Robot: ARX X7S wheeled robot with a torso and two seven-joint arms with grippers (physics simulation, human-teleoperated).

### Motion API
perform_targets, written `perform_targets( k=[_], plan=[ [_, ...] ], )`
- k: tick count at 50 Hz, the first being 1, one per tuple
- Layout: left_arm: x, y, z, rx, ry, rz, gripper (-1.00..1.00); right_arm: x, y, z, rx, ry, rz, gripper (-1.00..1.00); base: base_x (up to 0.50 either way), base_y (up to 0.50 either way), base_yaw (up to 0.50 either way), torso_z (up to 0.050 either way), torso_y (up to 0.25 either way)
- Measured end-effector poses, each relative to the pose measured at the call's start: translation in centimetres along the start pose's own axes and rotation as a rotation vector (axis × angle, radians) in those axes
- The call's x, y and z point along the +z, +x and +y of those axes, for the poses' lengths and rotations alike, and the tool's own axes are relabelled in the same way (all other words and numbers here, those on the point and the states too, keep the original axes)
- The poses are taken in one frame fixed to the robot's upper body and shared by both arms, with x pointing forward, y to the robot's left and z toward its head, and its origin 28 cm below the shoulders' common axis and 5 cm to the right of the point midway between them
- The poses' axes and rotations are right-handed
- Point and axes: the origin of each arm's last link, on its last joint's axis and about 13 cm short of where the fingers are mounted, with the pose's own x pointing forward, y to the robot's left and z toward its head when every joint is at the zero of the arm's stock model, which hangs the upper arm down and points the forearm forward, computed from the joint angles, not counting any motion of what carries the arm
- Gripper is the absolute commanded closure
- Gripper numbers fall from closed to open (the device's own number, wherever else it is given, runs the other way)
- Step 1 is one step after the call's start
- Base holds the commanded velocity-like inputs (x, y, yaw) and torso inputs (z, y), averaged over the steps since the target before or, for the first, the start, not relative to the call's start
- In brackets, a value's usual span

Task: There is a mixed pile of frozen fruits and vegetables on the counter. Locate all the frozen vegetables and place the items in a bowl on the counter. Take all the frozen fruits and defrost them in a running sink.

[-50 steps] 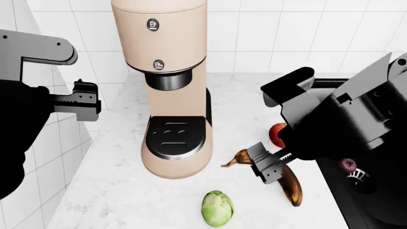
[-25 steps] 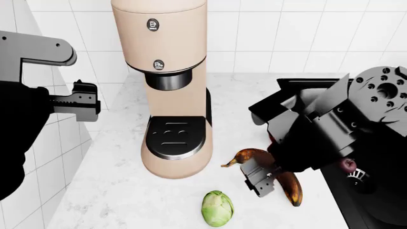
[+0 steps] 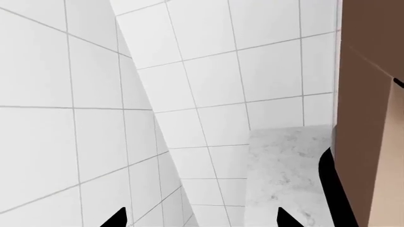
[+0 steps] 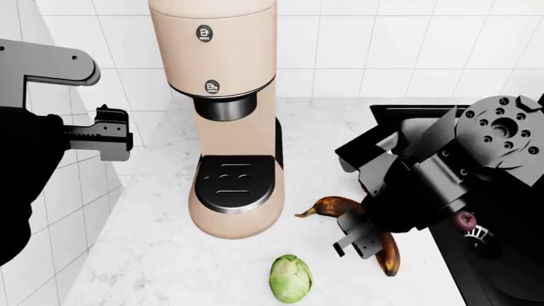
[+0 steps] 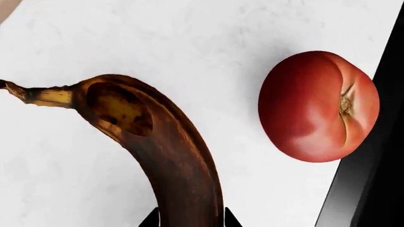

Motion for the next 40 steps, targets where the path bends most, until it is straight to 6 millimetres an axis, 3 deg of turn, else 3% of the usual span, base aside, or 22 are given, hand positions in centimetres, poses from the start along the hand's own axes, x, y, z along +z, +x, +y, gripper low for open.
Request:
perform_targets(
  k=[20,40],
  plan=[
    [0.0,-0.1,0.1,0.002,-0.004,-0.005,-1.00,0.1,-0.4,0.0,-0.019,-0.014,-0.044,1.00,0.00,0.00,0.00,0.000,0.000],
    [0.3,-0.3,0.2,0.007,-0.007,-0.011,-1.00,-0.6,-5.2,-0.9,-0.031,0.022,-0.158,1.00,0.00,0.00,0.00,0.000,0.000]
  ],
)
